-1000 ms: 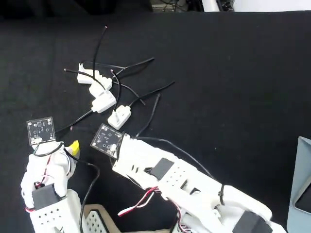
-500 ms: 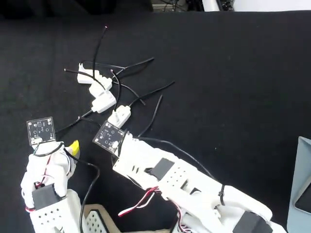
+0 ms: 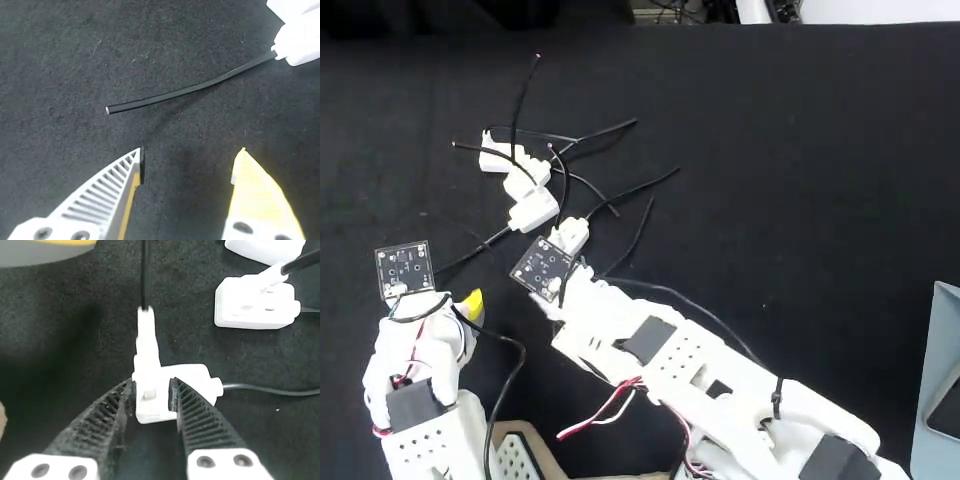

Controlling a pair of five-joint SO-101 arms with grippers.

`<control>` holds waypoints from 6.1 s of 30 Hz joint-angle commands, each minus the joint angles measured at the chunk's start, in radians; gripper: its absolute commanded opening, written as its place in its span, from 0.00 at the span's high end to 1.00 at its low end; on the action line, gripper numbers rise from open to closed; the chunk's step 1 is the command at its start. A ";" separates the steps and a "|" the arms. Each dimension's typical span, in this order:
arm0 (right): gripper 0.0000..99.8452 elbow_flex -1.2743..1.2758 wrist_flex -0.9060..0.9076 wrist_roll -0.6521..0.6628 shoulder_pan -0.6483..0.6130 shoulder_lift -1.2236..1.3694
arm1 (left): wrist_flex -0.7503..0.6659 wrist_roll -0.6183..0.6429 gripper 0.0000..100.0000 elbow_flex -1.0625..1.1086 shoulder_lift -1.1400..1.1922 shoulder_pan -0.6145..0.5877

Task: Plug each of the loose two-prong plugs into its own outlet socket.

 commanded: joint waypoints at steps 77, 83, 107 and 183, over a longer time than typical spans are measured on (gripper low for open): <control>0.99 -1.035 0.442 0.129 -0.040 0.886 | 0.011 -0.038 0.71 0.001 -0.009 0.010; 0.99 -0.963 0.482 0.127 -0.040 0.674 | 0.009 -0.034 0.71 -0.004 -0.009 -0.012; 0.99 -0.140 0.071 0.121 -0.021 -0.185 | 0.009 0.126 0.71 -0.140 -0.011 -0.054; 0.99 0.199 0.192 -0.086 0.548 -0.849 | 0.123 -0.176 0.65 -0.320 0.215 0.768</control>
